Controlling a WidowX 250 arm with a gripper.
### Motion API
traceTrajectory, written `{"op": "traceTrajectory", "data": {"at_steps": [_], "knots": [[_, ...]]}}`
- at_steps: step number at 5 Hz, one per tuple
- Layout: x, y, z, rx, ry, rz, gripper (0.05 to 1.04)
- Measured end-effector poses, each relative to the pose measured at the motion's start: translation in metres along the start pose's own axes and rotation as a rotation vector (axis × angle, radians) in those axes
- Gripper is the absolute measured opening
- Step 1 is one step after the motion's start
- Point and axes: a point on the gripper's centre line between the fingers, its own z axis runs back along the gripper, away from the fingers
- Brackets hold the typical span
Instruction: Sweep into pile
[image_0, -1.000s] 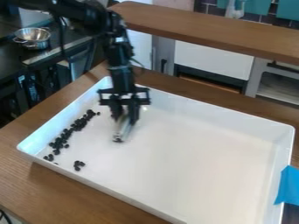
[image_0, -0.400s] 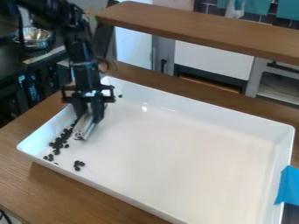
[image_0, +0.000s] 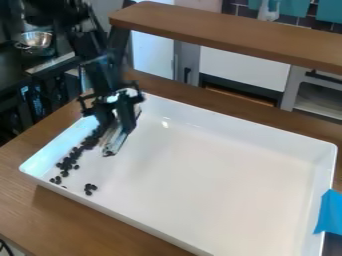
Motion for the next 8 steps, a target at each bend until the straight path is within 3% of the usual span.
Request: {"op": "traceTrajectory", "data": {"at_steps": [1, 2, 4, 6, 7, 8], "knots": [[-0.014, -0.021, 0.002, -0.029, 0.016, -0.02, 0.381], [-0.026, -0.024, -0.025, 0.045, 0.037, -0.088, 0.381], [-0.04, 0.005, -0.061, 0.172, -0.025, -0.164, 0.381], [-0.034, 0.016, -0.057, 0.293, -0.05, -0.219, 0.381], [-0.027, 0.027, -0.048, 0.36, -0.072, -0.246, 0.381], [-0.015, 0.043, -0.035, 0.408, -0.06, -0.255, 0.381]]}}
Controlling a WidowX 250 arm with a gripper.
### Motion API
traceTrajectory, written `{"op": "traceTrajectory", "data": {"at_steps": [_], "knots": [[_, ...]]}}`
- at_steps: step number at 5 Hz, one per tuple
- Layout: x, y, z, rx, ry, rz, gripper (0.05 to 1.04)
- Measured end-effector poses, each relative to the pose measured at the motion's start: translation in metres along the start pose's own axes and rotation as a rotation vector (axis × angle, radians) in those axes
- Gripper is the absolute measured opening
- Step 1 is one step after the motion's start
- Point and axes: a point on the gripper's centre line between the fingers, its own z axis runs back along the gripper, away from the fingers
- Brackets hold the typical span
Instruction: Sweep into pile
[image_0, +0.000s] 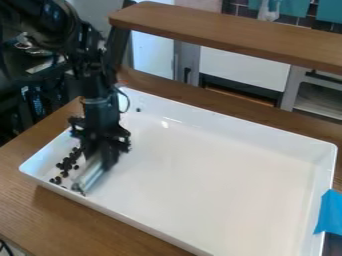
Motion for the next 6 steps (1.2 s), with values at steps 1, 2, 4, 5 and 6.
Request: {"op": "traceTrajectory", "data": {"at_steps": [1, 2, 4, 5, 6], "knots": [[-0.002, 0.023, 0.003, 0.014, -0.001, -0.034, 0.381], [-0.008, 0.048, 0.005, 0.018, -0.016, -0.068, 0.381], [-0.01, 0.046, 0.016, -0.085, 0.005, -0.056, 0.381], [0.007, 0.019, 0.038, -0.17, 0.016, 0.021, 0.381], [0.017, -0.025, 0.053, -0.248, 0.063, 0.094, 0.381]]}}
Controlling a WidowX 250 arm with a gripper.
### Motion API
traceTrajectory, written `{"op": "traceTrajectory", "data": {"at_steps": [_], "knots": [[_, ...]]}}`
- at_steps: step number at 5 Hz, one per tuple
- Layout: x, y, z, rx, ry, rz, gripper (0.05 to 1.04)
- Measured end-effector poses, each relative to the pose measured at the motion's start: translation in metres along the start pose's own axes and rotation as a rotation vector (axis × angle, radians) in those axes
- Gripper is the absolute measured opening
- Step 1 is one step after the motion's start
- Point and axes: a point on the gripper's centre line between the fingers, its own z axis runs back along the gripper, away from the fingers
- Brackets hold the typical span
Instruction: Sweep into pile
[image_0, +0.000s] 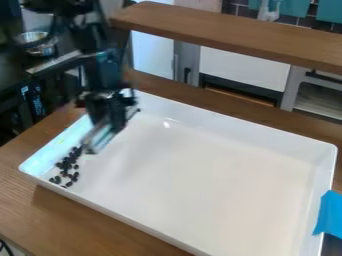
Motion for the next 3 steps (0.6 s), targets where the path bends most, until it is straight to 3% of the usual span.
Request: {"op": "traceTrajectory", "data": {"at_steps": [1, 2, 3], "knots": [[-0.004, -0.046, -0.002, -0.048, 0.062, 0.054, 0.381], [-0.018, -0.099, 0.008, -0.054, 0.022, 0.048, 0.381], [-0.024, -0.14, 0.004, -0.047, 0.001, 0.046, 0.381]]}}
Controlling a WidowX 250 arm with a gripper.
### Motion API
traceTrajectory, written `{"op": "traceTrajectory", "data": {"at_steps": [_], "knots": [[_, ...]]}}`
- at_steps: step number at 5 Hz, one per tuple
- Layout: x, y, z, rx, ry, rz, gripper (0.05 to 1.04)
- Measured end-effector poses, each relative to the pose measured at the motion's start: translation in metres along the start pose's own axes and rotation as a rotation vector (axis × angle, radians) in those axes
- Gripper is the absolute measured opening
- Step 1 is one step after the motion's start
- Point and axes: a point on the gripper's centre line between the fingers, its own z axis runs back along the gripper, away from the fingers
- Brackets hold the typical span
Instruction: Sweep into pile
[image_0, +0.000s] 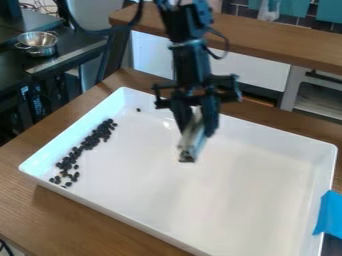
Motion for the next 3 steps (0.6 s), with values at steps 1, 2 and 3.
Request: {"op": "traceTrajectory", "data": {"at_steps": [1, 2, 3], "knots": [[-0.002, -0.032, -0.024, 0.004, -0.052, 0.002, 0.381], [-0.003, -0.053, -0.059, 0.028, -0.084, -0.017, 0.381], [-0.002, -0.06, -0.075, -0.001, -0.145, -0.073, 0.381]]}}
